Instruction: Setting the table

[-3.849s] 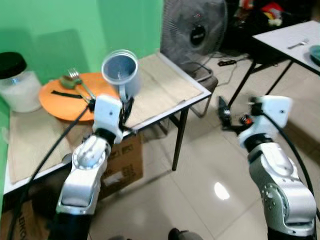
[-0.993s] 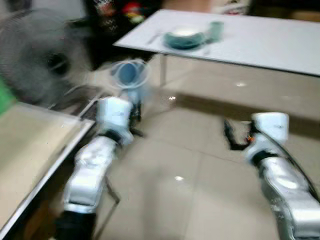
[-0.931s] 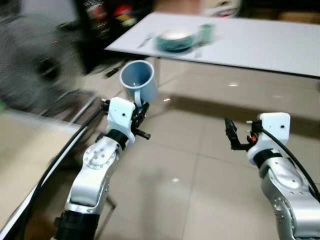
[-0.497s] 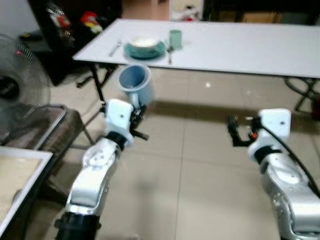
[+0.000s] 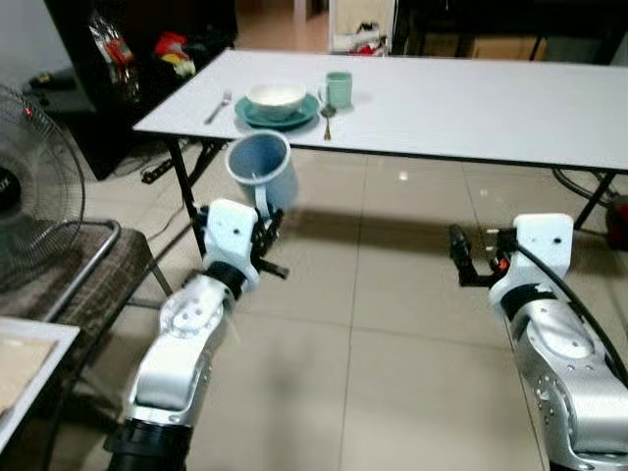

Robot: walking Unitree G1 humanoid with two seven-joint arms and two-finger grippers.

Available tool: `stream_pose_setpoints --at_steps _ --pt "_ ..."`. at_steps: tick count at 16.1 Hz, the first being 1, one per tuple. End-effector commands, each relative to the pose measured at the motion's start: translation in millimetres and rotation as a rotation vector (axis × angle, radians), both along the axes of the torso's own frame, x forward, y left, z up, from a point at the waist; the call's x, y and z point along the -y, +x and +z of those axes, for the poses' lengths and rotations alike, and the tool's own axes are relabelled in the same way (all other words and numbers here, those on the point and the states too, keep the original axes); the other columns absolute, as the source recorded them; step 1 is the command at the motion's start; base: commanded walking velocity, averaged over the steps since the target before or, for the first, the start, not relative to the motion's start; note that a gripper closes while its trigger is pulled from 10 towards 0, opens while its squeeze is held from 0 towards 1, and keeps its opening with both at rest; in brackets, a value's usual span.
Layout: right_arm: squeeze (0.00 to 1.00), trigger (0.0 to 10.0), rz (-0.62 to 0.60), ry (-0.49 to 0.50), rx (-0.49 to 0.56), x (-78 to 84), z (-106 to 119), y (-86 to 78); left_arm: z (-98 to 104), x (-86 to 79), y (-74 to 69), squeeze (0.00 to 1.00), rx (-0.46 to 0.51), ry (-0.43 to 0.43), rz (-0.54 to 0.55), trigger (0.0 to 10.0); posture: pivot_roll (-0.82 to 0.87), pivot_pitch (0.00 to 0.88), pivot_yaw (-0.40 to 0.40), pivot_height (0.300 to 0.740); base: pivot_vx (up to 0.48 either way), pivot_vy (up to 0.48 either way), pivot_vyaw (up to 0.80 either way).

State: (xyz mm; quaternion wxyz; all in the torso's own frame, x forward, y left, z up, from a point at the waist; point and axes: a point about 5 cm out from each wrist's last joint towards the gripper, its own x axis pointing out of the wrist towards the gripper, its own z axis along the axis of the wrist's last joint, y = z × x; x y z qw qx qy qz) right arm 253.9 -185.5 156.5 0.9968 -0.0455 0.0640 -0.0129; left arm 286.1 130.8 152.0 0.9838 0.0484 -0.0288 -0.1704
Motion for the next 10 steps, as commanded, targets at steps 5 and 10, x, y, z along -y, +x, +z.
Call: stream_pose_setpoints --at_steps 5,10 --pt "0.0 10.0 0.043 0.048 0.013 -8.4 3.8 1.9 -1.2 -10.7 1.9 0.0 -0.006 0.017 0.057 10.0 0.04 0.0 0.029 0.74 0.331 0.0 -0.48" --pt "0.0 10.0 0.034 0.018 0.003 -5.3 0.3 2.1 -3.0 -9.7 -2.1 0.0 -0.01 0.014 0.048 10.0 0.05 0.0 0.019 0.74 0.331 0.0 0.0"
